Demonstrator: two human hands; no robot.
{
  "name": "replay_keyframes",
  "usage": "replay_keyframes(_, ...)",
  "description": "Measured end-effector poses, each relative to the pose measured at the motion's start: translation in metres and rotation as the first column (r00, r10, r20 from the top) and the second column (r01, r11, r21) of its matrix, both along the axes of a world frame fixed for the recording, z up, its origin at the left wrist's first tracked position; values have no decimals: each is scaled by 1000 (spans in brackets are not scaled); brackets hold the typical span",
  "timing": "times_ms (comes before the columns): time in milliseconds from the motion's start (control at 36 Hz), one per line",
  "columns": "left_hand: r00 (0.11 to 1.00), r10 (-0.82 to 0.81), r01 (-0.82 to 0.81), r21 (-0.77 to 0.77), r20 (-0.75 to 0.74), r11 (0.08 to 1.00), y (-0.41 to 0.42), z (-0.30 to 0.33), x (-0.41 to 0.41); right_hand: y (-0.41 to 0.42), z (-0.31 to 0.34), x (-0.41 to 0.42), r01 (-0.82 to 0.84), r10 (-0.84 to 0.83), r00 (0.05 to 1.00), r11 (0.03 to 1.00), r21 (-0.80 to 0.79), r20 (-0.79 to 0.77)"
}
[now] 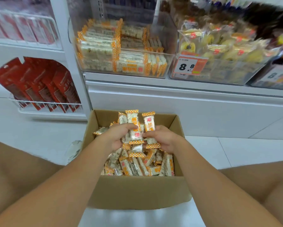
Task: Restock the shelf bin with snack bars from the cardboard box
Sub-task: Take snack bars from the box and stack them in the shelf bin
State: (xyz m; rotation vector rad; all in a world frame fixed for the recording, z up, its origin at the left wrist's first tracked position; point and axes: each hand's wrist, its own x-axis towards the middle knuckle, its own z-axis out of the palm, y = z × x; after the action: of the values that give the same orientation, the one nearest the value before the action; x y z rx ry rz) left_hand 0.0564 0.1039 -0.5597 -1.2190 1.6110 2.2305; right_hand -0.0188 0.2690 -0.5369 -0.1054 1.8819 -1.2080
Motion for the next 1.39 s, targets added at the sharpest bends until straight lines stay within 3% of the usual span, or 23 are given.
replay_keyframes(139,995,100,-101,-140,-19,985,-27,23,-8,-1,47,-8,-142,146,975,989,34,-168)
replay_keyframes(194,1000,15,-10,-215,23,977,-23,52,1,-2,61,-12,-216,233,945,971,97,-227)
replay_keyframes(306,979,-196,202,-215,51,955,-22,100,4,-9,102,-25,-346,393,888,913,219,-236)
replay_keyframes(444,963,-248,227,-175,-106,958,-27,169,-15,-25,170,-50,-204,194,973,977,-66,-128)
replay_keyframes(500,962,-178,158,-111,-206,981,-29,189,-29,-35,189,-57,-152,123,968,981,-122,-219)
replay_keyframes(611,932,-146,127,-79,-333,989,-28,215,-48,-56,205,-61,-164,80,864,978,-128,-497)
replay_keyframes(694,924,-96,89,-34,-369,995,-33,218,-64,-70,207,-68,-127,-2,819,975,-185,-573)
replay_keyframes(778,912,-98,103,-10,-398,995,-38,224,-82,-82,208,-80,-134,30,789,983,-123,-613)
replay_keyframes(833,905,-116,107,-47,-410,993,-44,228,-93,-87,213,-85,-95,-12,816,984,-154,-578)
replay_keyframes(944,909,-142,97,-133,-392,986,-61,223,-106,-87,219,-91,6,-123,935,943,-333,-332)
replay_keyframes(1139,907,-59,13,-114,-418,993,-69,214,-119,-85,208,-100,53,-151,976,865,-499,-157)
replay_keyframes(1222,896,-30,-22,-112,-443,993,-66,216,-121,-86,204,-101,74,-179,972,849,-523,-153)
replay_keyframes(1306,895,-48,-32,-171,-444,985,-63,215,-119,-85,200,-102,79,-231,941,859,-505,-246)
replay_keyframes(1389,885,-114,58,-136,-452,989,-55,219,-115,-82,197,-102,50,-245,907,870,-491,-342)
